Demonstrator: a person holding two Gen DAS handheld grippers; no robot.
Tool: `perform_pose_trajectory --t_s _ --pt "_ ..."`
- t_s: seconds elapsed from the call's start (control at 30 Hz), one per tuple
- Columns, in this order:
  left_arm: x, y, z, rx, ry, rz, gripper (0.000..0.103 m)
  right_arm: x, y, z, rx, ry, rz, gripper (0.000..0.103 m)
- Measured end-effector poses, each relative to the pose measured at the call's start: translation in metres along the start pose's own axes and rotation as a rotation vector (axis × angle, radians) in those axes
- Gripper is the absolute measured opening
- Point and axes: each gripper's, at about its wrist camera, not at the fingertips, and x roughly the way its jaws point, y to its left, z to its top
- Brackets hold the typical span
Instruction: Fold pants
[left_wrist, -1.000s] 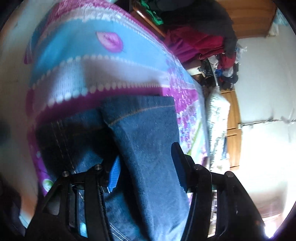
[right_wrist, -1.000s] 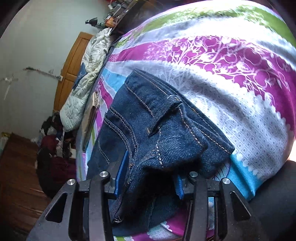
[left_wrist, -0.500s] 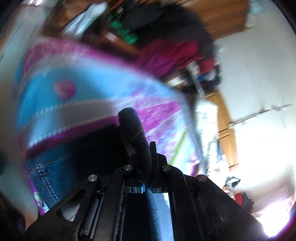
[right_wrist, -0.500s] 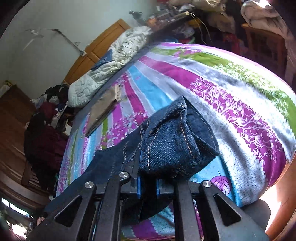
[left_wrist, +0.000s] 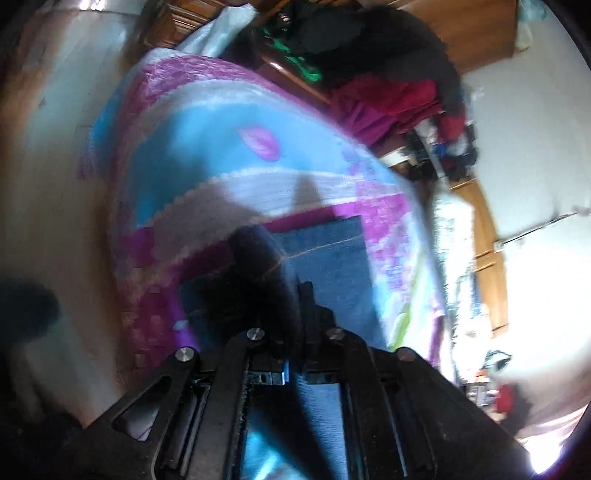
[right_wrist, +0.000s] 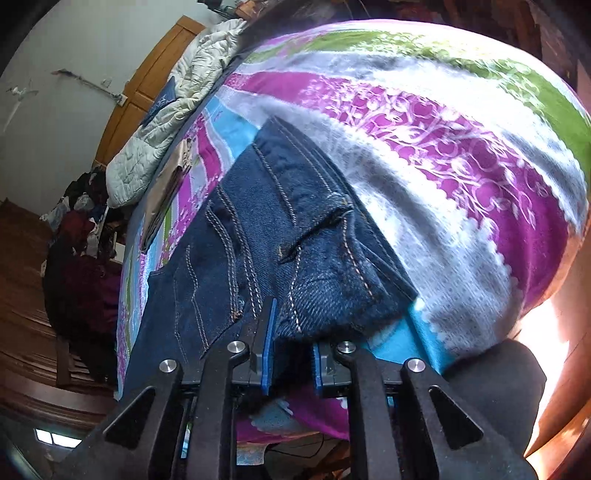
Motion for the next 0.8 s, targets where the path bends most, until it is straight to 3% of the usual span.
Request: perform_pose_trajectory --t_s 0.03,0.07,0.13,0.23,0.27,0.33,0.43,0.47,0.53,0.57,0.6,0.67,0.8 --pt "0.000 0.003 -0.002 0.000 0.000 0.036 0.013 -0.005 -0.008 -0.003 0.024 0.008 -0.002 0.018" --pt "-0.004 0.004 -0.006 0.016 -0.020 0.096 0.027 -0.012 -0.013 -0.006 0.030 0.007 -0.015 0.025" --pt "-0.015 -0.006 -0.009 0.096 -0.103 0.284 0.045 -0.033 -0.014 -0.010 -0.013 -0.027 -0.155 0.044" --pt "-0.040 -0.017 -0.010 0.165 -0.251 0.457 0.046 -0.064 -0.010 -0.006 -0.074 -0.068 -0.338 0.045" --pt "-0.047 -0.015 -0.007 0.165 -0.269 0.441 0.046 -0.072 0.006 -0.004 -0.165 -0.095 -0.377 0.045" --pt "-0.060 -0.023 -0.006 0.164 -0.341 0.456 0.046 -0.072 0.068 -0.006 -0.484 -0.144 -0.356 0.045" --pt "-0.077 -0.047 -0.009 0.202 -0.477 0.495 0.048 -0.028 0.179 -0.021 -0.917 -0.123 -0.172 0.053" --pt "-0.080 -0.059 -0.011 0.221 -0.510 0.485 0.054 -0.005 0.217 -0.032 -1.071 -0.112 -0.101 0.066" --pt "-0.084 -0.079 -0.018 0.269 -0.544 0.440 0.066 0.046 0.277 -0.057 -1.334 -0.075 -0.003 0.080" --pt "-0.082 -0.089 -0.019 0.288 -0.550 0.427 0.077 0.077 0.300 -0.067 -1.445 -0.026 0.018 0.078" --pt "-0.082 -0.096 -0.026 0.308 -0.542 0.408 0.082 0.109 0.319 -0.077 -1.545 0.015 0.010 0.075" --pt "-0.073 -0.110 -0.042 0.366 -0.477 0.320 0.086 0.165 0.345 -0.084 -1.677 0.143 0.021 0.052" --pt "-0.047 -0.119 -0.077 0.452 -0.301 0.211 0.086 0.225 0.370 -0.095 -1.854 0.315 0.059 0.052"
